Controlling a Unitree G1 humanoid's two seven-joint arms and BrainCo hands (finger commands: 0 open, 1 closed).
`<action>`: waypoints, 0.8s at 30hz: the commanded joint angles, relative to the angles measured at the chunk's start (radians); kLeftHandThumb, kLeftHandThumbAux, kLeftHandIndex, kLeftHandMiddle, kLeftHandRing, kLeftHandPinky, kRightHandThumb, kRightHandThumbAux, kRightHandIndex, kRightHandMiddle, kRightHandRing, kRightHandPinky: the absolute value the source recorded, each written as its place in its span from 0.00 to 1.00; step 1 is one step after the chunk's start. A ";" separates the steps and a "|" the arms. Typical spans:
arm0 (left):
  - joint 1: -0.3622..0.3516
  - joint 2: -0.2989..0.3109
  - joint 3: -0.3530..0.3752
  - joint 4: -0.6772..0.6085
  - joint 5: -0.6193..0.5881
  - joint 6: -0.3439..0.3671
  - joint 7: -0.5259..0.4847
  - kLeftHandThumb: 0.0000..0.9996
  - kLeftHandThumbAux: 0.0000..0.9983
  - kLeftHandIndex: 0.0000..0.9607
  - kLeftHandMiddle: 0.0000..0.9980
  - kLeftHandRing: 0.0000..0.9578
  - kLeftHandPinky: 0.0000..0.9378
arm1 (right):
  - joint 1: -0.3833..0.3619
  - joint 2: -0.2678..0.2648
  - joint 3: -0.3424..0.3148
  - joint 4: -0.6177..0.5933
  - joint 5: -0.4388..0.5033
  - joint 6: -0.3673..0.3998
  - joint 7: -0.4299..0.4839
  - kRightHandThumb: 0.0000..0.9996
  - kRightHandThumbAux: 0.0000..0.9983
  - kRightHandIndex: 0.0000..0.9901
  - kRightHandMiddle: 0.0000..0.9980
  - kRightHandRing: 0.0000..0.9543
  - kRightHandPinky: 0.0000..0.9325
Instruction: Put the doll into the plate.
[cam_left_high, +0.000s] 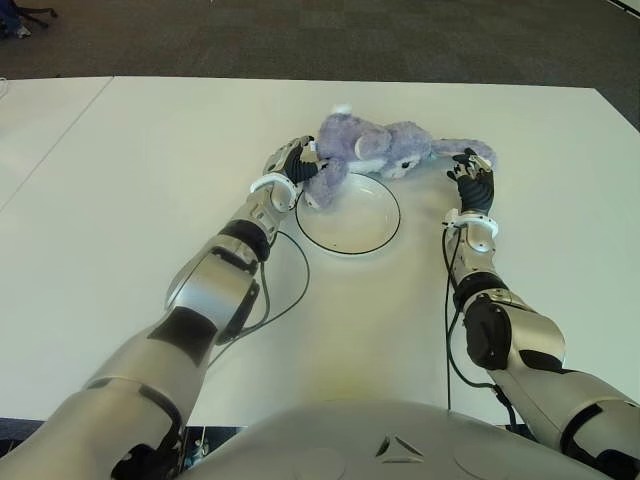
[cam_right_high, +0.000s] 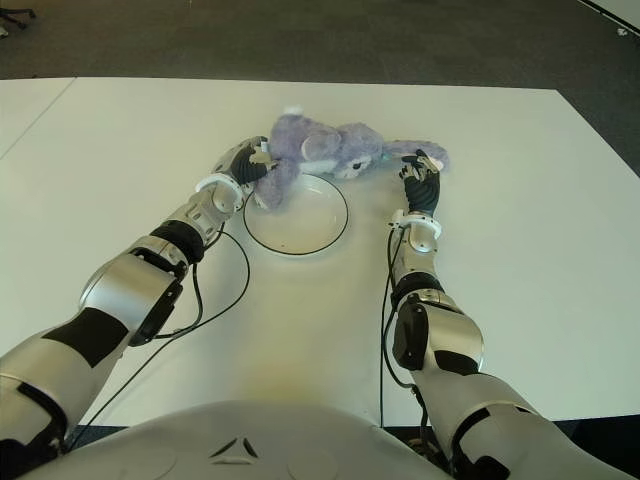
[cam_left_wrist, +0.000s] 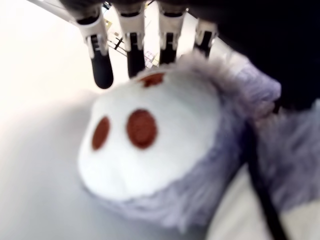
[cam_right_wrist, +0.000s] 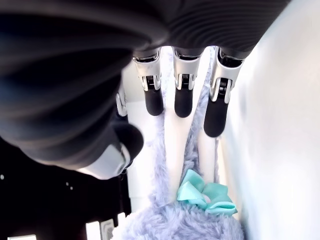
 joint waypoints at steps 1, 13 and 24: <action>0.046 0.026 -0.034 0.076 0.056 0.059 0.003 0.87 0.44 0.39 0.46 0.53 0.51 | 0.211 0.098 0.007 0.140 -0.007 0.109 -0.018 0.72 0.72 0.42 0.12 0.10 0.13; 0.042 0.045 -0.021 0.085 0.045 0.124 -0.009 0.74 0.69 0.46 0.69 0.72 0.80 | 0.212 0.100 0.016 0.140 -0.015 0.104 -0.031 0.72 0.72 0.42 0.12 0.07 0.10; 0.043 0.048 -0.013 0.079 0.040 0.127 0.029 0.74 0.69 0.46 0.76 0.80 0.86 | 0.209 0.103 0.014 0.140 -0.007 0.115 -0.029 0.71 0.72 0.42 0.12 0.09 0.16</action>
